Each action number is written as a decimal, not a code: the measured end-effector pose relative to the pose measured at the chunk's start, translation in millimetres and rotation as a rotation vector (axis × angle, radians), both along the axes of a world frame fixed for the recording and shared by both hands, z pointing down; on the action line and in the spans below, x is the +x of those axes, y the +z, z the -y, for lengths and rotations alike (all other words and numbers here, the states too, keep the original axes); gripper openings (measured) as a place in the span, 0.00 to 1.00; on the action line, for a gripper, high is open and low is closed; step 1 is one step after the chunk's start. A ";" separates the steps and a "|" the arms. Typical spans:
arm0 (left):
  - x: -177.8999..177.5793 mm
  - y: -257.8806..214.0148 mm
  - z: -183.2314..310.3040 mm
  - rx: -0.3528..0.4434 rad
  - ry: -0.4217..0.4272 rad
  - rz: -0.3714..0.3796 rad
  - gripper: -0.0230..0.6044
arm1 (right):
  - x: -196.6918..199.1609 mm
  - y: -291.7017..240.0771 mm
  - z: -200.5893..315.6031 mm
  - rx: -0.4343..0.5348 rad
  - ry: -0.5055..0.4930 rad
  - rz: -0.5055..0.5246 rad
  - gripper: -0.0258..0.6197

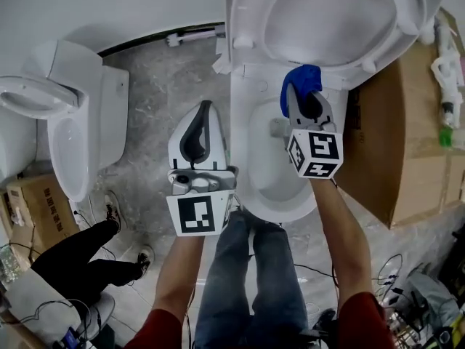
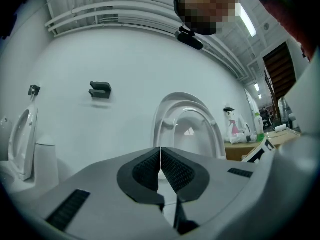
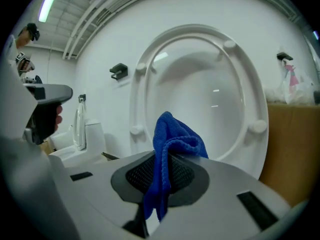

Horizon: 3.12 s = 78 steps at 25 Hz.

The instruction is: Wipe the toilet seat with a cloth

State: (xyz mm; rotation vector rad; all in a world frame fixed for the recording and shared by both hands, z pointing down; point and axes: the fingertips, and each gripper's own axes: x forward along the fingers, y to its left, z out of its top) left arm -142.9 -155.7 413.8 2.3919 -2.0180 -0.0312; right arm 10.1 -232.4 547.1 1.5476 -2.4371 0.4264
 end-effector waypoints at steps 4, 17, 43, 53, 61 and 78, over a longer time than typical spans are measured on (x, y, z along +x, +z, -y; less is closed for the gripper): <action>19.5 -40.8 9.3 0.041 0.020 -0.009 0.06 | 14.9 -84.1 -11.8 0.122 0.033 0.040 0.13; 76.5 -160.0 29.7 0.012 0.113 0.023 0.06 | 58.7 -301.4 -47.4 0.319 0.090 0.090 0.13; 200.5 -170.3 174.9 -0.281 0.488 1.182 0.49 | 150.9 -364.7 -110.3 0.266 0.140 0.053 0.13; 202.4 -177.3 163.4 -0.263 0.512 1.218 0.48 | 165.5 -358.7 -124.6 0.246 0.179 0.072 0.13; 200.9 -185.5 116.8 -0.237 0.581 1.220 0.36 | 159.3 -370.7 -133.4 0.265 0.173 0.086 0.13; 195.1 -187.4 11.1 -0.282 0.663 1.232 0.26 | 137.4 -386.9 -189.4 0.284 0.135 0.098 0.13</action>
